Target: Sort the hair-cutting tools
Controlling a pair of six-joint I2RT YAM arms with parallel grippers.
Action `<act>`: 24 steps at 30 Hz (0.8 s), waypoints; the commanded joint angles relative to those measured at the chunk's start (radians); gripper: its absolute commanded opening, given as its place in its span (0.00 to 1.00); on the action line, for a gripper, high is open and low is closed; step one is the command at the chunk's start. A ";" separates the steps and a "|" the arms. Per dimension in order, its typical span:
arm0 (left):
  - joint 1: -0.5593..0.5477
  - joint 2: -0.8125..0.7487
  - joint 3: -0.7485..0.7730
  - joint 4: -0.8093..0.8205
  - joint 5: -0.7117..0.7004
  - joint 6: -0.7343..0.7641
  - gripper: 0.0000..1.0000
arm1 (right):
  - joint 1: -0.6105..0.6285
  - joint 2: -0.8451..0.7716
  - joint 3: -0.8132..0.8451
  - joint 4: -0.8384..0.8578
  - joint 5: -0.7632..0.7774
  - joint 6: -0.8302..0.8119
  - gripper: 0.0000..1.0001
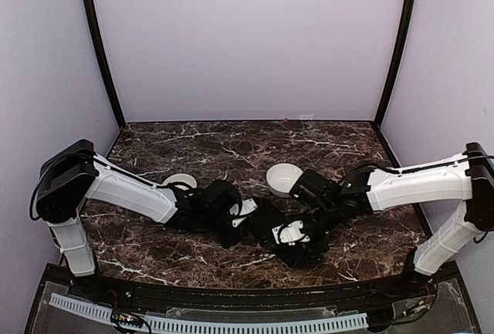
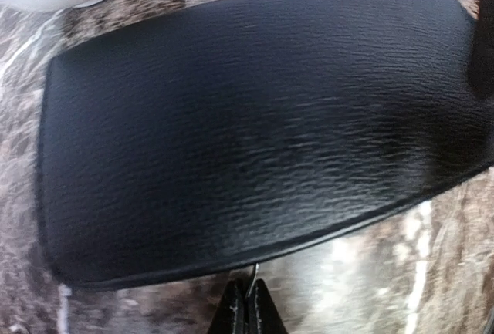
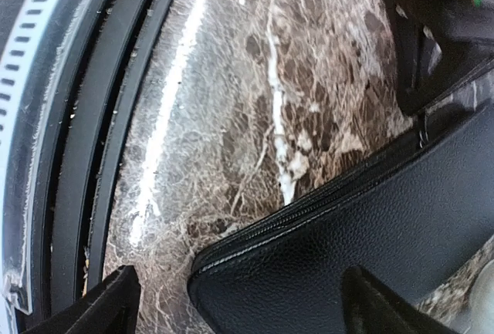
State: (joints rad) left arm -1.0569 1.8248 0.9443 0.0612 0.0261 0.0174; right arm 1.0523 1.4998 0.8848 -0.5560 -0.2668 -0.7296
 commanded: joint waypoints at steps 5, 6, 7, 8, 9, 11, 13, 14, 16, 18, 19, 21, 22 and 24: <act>0.069 0.007 0.031 -0.049 -0.077 0.105 0.00 | -0.079 -0.109 0.024 -0.039 -0.012 0.001 1.00; 0.074 0.008 0.032 -0.046 -0.079 0.111 0.00 | -0.103 -0.138 0.007 -0.021 -0.001 0.002 1.00; 0.081 0.010 0.031 -0.039 -0.080 0.114 0.00 | -0.127 -0.168 -0.014 0.003 0.008 0.006 0.99; 0.087 0.015 0.034 -0.035 -0.080 0.119 0.00 | -0.151 -0.195 -0.036 0.031 0.014 0.010 0.99; 0.093 0.019 0.037 -0.030 -0.077 0.122 0.00 | -0.171 -0.219 -0.055 0.055 0.009 0.010 0.99; 0.099 0.031 0.049 -0.030 -0.068 0.126 0.00 | -0.185 -0.221 -0.082 0.056 -0.009 -0.007 0.99; 0.100 0.043 0.059 -0.033 -0.053 0.128 0.00 | -0.184 -0.193 -0.082 0.033 -0.030 -0.023 0.99; 0.100 0.049 0.062 -0.034 -0.045 0.125 0.00 | -0.182 -0.176 -0.081 0.027 -0.039 -0.027 0.99; 0.100 0.058 0.068 -0.037 -0.034 0.120 0.00 | -0.174 -0.153 -0.100 0.050 -0.027 -0.038 0.93; 0.100 0.060 0.074 -0.039 -0.028 0.118 0.00 | -0.167 -0.142 -0.129 0.096 0.008 -0.050 0.86; 0.100 0.063 0.076 -0.043 -0.029 0.118 0.00 | -0.164 -0.136 -0.141 0.118 0.024 -0.057 0.84; 0.100 0.064 0.081 -0.052 -0.037 0.121 0.00 | -0.156 -0.122 -0.156 0.151 0.053 -0.063 0.83; 0.100 0.062 0.084 -0.054 -0.041 0.124 0.00 | -0.143 -0.114 -0.157 0.155 0.060 -0.064 0.83; 0.100 0.062 0.086 -0.058 -0.045 0.128 0.00 | -0.112 -0.103 -0.157 0.155 0.065 -0.065 0.82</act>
State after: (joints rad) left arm -0.9642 1.8782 1.0122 0.0448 -0.0116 0.1280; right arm 0.8936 1.3804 0.7338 -0.4679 -0.2337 -0.7776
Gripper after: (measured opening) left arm 0.007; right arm 0.828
